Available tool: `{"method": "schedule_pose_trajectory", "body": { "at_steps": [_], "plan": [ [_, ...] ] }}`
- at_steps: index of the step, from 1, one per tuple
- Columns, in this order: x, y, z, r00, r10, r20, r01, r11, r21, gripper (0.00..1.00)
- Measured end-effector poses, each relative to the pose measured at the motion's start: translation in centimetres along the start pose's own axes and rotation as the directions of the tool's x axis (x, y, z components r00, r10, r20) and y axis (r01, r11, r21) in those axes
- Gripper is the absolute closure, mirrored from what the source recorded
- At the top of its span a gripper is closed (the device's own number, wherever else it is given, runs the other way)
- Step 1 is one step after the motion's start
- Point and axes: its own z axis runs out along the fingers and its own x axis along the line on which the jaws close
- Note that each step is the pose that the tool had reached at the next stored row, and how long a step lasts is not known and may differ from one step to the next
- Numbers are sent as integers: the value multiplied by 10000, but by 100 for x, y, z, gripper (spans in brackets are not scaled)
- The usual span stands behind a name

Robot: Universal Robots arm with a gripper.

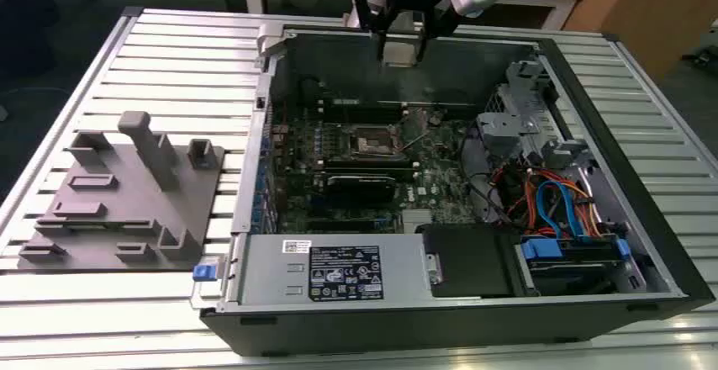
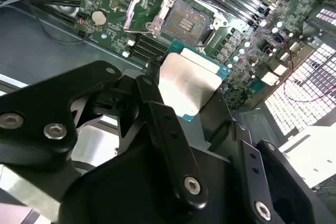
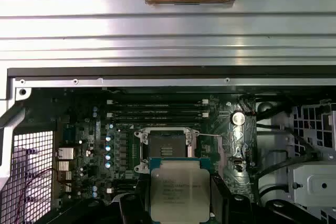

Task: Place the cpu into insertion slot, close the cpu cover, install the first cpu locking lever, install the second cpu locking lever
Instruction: 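Place the cpu into insertion slot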

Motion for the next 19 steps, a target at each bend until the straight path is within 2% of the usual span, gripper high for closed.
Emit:
{"method": "schedule_pose_trajectory", "body": {
  "at_steps": [19],
  "plan": [
    [0,0,0,9998,213,19,-213,9998,1,46]
  ]
}}
